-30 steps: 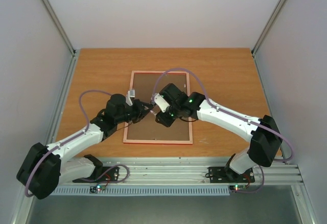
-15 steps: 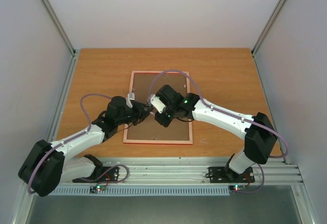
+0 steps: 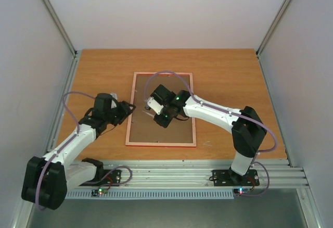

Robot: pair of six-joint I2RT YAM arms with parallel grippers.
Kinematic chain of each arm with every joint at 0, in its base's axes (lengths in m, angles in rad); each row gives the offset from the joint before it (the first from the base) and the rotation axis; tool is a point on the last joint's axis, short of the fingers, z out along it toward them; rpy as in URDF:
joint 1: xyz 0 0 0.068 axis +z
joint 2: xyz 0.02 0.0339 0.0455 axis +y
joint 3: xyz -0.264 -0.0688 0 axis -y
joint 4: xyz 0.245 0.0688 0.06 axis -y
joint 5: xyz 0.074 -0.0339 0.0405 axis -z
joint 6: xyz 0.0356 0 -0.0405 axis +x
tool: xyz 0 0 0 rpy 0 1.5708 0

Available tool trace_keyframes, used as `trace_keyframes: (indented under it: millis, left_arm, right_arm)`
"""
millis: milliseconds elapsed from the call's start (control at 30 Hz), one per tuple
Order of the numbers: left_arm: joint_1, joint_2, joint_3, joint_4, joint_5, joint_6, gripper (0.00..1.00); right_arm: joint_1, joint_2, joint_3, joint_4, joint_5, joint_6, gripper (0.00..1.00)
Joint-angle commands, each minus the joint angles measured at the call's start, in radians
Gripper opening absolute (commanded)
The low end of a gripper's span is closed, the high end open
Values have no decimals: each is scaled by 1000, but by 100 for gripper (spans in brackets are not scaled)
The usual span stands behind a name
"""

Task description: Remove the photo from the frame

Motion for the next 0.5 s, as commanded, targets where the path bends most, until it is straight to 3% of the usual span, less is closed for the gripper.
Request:
trace_keyframes:
  millis: [0,267,467]
  left_arm:
    - [54,58,35,-137,-28,187,57]
    - [82,246,47,-93,-19,264,54]
    - [83,341,34,-20,38,271,40]
  right_arm:
    - [4,49,62,-60,-12,-5,1]
    - [6,142,157,-152,-20,12,1]
    - [13,192,200,-202,-23,28,1]
